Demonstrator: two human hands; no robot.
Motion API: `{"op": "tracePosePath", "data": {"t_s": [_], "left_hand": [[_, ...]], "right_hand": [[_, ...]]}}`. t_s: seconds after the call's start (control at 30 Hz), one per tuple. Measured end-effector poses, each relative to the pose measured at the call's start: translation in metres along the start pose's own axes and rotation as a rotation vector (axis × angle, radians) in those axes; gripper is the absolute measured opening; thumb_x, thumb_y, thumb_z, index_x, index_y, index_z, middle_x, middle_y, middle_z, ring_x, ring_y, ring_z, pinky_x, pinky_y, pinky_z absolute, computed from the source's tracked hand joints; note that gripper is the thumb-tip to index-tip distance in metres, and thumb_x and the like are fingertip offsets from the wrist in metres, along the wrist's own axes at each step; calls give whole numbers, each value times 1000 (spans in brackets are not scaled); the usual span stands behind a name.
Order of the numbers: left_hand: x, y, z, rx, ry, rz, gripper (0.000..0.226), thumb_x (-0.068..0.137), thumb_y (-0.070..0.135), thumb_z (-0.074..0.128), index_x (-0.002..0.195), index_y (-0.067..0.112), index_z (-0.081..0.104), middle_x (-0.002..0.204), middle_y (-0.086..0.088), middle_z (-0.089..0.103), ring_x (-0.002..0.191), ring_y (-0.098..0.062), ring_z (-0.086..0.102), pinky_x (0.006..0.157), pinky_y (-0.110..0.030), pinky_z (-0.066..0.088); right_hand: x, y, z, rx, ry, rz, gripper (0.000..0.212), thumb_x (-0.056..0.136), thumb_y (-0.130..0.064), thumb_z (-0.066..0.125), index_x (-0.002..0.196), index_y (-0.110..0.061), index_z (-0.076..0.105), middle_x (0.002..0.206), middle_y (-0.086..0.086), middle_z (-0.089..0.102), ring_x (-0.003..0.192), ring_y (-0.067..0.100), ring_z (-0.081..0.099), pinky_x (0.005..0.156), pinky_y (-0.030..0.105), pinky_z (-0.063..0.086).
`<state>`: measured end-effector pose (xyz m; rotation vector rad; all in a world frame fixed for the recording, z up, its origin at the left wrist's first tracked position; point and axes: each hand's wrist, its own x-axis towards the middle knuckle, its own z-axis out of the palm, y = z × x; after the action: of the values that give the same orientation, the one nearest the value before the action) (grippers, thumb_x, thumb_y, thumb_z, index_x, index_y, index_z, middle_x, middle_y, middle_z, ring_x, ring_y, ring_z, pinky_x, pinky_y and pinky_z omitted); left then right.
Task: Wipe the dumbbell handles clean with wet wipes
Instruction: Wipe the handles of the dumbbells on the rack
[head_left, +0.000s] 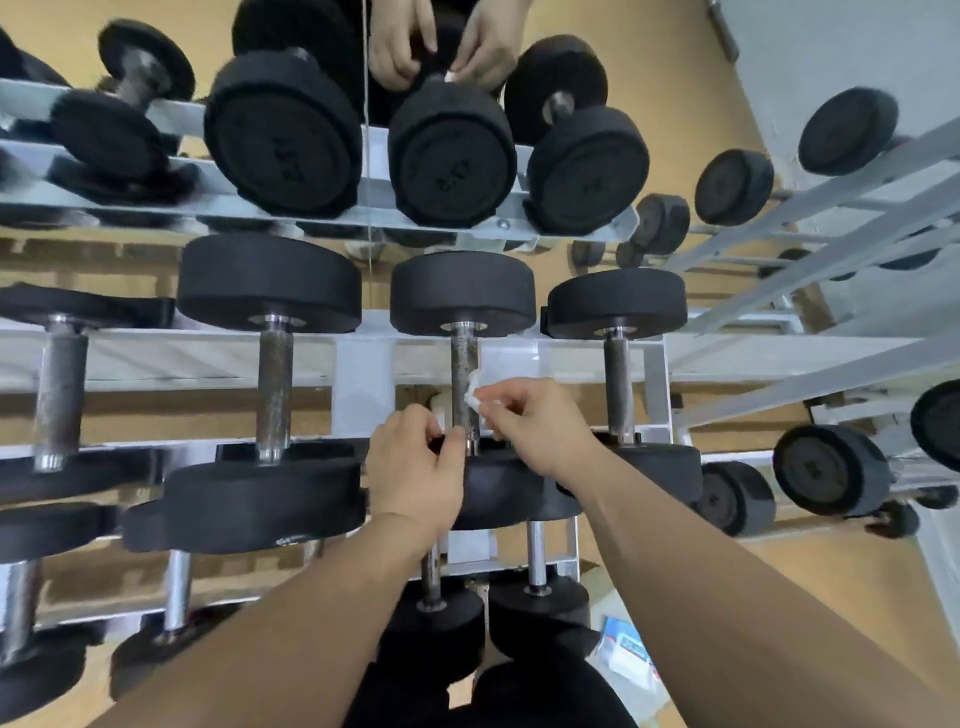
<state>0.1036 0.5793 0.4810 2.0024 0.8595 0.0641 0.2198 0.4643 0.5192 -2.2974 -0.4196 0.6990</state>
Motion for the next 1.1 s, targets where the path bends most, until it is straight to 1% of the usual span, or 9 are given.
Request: {"op": "tracePosePath", "data": {"t_s": [0.2,0.33,0.43,0.57,0.63,0.7,0.8,0.97,1.1], "left_hand": [[-2,-7,2,-107,26,122,19,84,43,45,76,27,40,73,14,44,75,-17,43,69,-36,36],[-1,-7,4,-118,5,109,16,83,40,47,73,33,36,73,13,44,77,-15,43,70,-36,37],[0,-9,6,-113,20,117,18,83,41,47,73,27,40,74,12,45,78,-13,44,71,-35,38],[-2,-10,7,-141,39,128,20,85,42,47,75,24,44,75,11,46,82,-14,47,74,-34,41],[-2,-11,8,-132,50,129,21,85,42,47,76,23,46,77,12,47,82,-16,48,75,-35,41],[-1,-11,9,-131,67,135,22,84,42,46,75,23,46,76,13,47,80,-17,47,74,-36,41],[0,-12,10,-128,76,135,17,83,40,44,71,29,38,73,11,44,77,-17,44,71,-39,40],[1,-13,11,-129,81,139,19,82,32,47,68,31,34,70,10,42,74,-19,43,68,-38,37],[1,-14,11,-148,80,129,22,85,27,49,68,30,35,69,9,41,73,-18,42,66,-36,34]], "right_hand": [[25,2,11,-260,1,-194,12,87,-28,75,97,-27,69,94,-11,51,80,-3,53,70,6,36],[42,0,6,-385,-81,-345,21,91,-32,70,110,-24,66,91,-12,49,73,4,49,71,19,39],[55,2,6,-406,7,-473,18,92,-30,70,106,-19,73,86,-14,50,73,6,50,71,17,37],[75,7,7,-323,124,-477,16,89,-25,74,103,-18,77,83,-10,58,73,5,53,77,16,43],[73,7,3,-266,70,-497,13,88,-23,76,99,-18,79,77,-15,54,68,-2,50,74,9,40],[62,10,-1,-276,-95,-555,10,87,-23,76,94,-18,80,74,-21,53,67,-6,52,70,7,39],[47,18,-2,-401,-257,-648,10,88,-23,75,95,-18,79,82,-8,67,75,6,61,73,24,51],[72,4,2,-354,6,-618,9,88,-19,74,94,-14,79,86,-1,70,78,11,60,77,25,49],[76,2,6,-306,99,-488,14,89,-24,74,100,-17,79,85,-7,67,78,1,53,81,16,45]]}}
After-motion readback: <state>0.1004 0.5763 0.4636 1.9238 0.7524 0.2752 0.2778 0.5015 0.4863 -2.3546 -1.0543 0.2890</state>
